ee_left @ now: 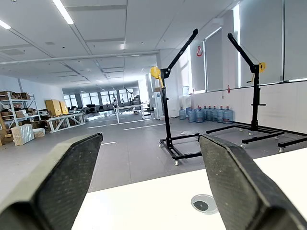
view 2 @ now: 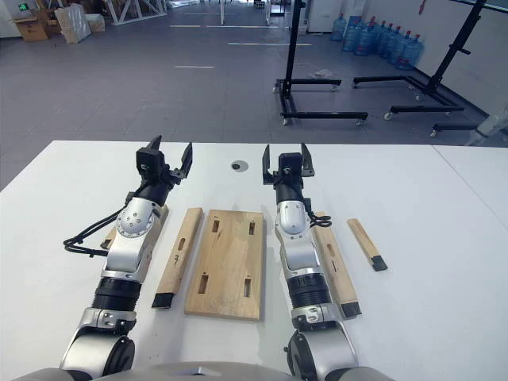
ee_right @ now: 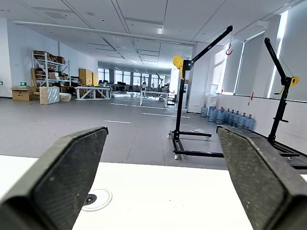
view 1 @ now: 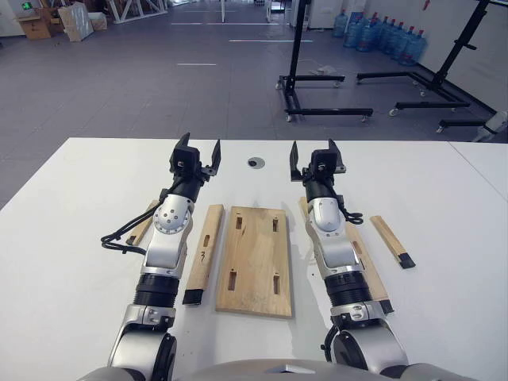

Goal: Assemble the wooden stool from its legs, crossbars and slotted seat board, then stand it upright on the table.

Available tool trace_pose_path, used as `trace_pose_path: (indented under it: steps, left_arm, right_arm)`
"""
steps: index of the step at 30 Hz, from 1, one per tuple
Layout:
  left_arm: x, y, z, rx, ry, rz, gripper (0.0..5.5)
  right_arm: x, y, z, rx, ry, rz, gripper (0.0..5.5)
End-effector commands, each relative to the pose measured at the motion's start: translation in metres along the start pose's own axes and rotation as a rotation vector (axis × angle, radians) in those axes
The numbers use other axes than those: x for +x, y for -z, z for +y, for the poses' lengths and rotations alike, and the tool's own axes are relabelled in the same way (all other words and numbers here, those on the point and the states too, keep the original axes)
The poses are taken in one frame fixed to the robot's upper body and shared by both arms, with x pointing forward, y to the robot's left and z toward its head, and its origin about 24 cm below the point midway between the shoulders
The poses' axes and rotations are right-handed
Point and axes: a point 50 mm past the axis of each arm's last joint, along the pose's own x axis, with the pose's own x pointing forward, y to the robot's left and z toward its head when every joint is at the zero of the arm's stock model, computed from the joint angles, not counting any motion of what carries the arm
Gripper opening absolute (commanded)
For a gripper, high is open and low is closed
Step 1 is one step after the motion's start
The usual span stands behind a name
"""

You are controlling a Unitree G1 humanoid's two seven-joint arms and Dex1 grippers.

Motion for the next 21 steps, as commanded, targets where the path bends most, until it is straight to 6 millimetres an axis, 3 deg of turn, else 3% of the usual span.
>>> trace_pose_path:
  steps: [1,8,15,21]
  left_arm:
    - [0.004,-0.002,0.001,0.024,-0.004,-0.008,3.68]
    - [0.0,0.006,0.003,0.049,-0.078,0.012,3.68]
    - [-0.004,0.01,0.002,0.058,-0.107,0.022,3.68]
    - [-0.004,0.012,0.0,0.049,-0.113,0.02,3.68]
  right_arm:
    - [0.005,-0.003,0.001,0.01,-0.01,-0.014,4.18]
    - [0.012,-0.006,-0.001,-0.007,-0.027,-0.029,4.18]
    - [0.016,-0.009,0.005,0.105,-0.047,-0.031,4.18]
    - [0.019,-0.008,0.006,0.056,-0.06,-0.03,4.18]
